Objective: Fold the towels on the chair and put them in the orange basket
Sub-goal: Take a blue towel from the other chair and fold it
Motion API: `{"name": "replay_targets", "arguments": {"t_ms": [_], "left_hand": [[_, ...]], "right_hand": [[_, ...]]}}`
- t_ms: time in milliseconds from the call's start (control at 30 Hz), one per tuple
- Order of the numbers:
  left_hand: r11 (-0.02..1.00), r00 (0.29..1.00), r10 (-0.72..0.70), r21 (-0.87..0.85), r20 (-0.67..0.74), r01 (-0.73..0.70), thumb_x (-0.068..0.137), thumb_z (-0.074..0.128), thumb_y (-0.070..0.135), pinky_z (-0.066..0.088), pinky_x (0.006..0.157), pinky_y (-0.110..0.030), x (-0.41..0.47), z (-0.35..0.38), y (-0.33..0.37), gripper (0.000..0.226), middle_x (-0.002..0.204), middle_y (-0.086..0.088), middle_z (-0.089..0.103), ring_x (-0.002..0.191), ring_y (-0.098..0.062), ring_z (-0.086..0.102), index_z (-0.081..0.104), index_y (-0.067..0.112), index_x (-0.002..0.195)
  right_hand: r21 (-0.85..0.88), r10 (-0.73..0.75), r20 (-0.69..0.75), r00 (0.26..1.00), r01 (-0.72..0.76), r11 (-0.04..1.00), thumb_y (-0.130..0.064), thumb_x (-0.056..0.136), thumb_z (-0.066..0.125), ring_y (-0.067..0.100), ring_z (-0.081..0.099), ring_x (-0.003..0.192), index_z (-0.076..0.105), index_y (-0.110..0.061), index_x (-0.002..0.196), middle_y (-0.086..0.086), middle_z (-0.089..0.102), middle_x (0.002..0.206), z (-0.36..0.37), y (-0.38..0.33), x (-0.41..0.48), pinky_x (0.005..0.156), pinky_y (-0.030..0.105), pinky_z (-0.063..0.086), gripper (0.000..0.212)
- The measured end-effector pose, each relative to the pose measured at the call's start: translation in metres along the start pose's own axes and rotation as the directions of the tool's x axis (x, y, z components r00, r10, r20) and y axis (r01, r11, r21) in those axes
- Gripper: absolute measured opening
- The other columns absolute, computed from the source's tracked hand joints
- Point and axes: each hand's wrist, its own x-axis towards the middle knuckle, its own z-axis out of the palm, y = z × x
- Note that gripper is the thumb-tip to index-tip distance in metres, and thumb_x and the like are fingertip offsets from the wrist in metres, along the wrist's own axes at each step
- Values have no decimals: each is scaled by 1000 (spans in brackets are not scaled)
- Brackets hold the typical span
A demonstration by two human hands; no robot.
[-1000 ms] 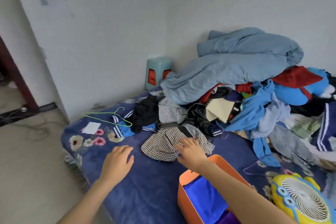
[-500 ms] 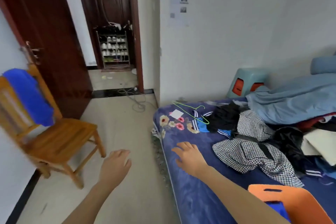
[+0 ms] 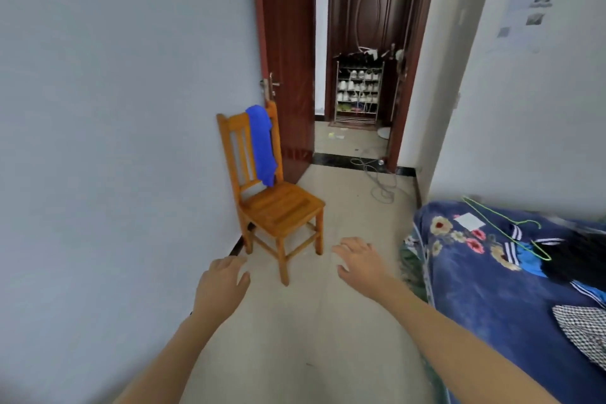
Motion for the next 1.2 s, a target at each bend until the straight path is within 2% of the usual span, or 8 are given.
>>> {"name": "replay_targets", "arguments": {"t_ms": [100,233,367,467,667,733,800,1200], "left_hand": [[999,998,-51,4,-34,51,87,38,36,41,95,-37,-7,-14,-12,50,129,-6,57,121,-28,47,56,10,126],[996,994,-86,4,-67,86,90,39,34,38,96,-34,2,-20,-22,45,131,-3,56,123,-25,45,55,12,127],[997,991,-78,-19,-108,77,86,36,36,41,90,-36,21,-20,-16,50,122,-6,62,116,-30,51,60,9,120],[998,988,-55,-21,-146,53,76,22,48,45,85,-38,49,-16,-11,69,116,-8,65,110,-33,55,64,8,115],[989,983,-145,-2,-116,145,83,30,40,39,97,-34,128,10,17,59,133,-4,55,124,-27,46,53,11,129],[986,978,-166,4,-126,168,94,39,36,37,100,-33,155,22,26,46,136,-3,52,127,-24,42,50,13,132],[981,968,-195,-17,-157,194,96,45,27,36,100,-32,179,35,32,39,137,-2,51,128,-23,41,50,14,133],[934,922,-356,-27,-153,356,96,46,28,38,100,-30,281,86,28,38,137,2,50,129,-19,41,50,17,132]], "right_hand": [[-7,-68,-6,998,68,998,-20,94,39,19,27,135,40,-21,137,2,35,144,-4,-24,16,105,33,24,43],[-15,-137,-22,990,136,991,-23,94,41,18,26,136,40,-23,137,1,34,146,-9,-40,43,107,30,23,43],[-34,-189,-20,982,188,982,-24,93,41,18,28,135,41,-22,136,0,35,144,-10,-33,71,106,31,24,43],[-11,-208,-30,978,208,978,-23,94,43,17,28,136,42,-20,136,1,36,145,-11,-16,99,107,32,25,43],[-29,-250,-2,968,250,968,-25,96,41,17,23,139,39,-22,139,0,31,148,-18,43,166,111,32,24,43],[-53,-273,24,962,273,960,-26,97,40,16,21,140,37,-23,139,0,29,150,-20,65,189,111,32,23,43],[-65,-297,49,954,299,952,-27,97,39,16,21,140,37,-23,140,-1,27,150,-23,86,211,111,31,22,42],[7,-333,79,940,333,943,-27,98,40,15,23,139,36,-24,140,-3,28,150,1,161,337,109,27,26,43]]}}
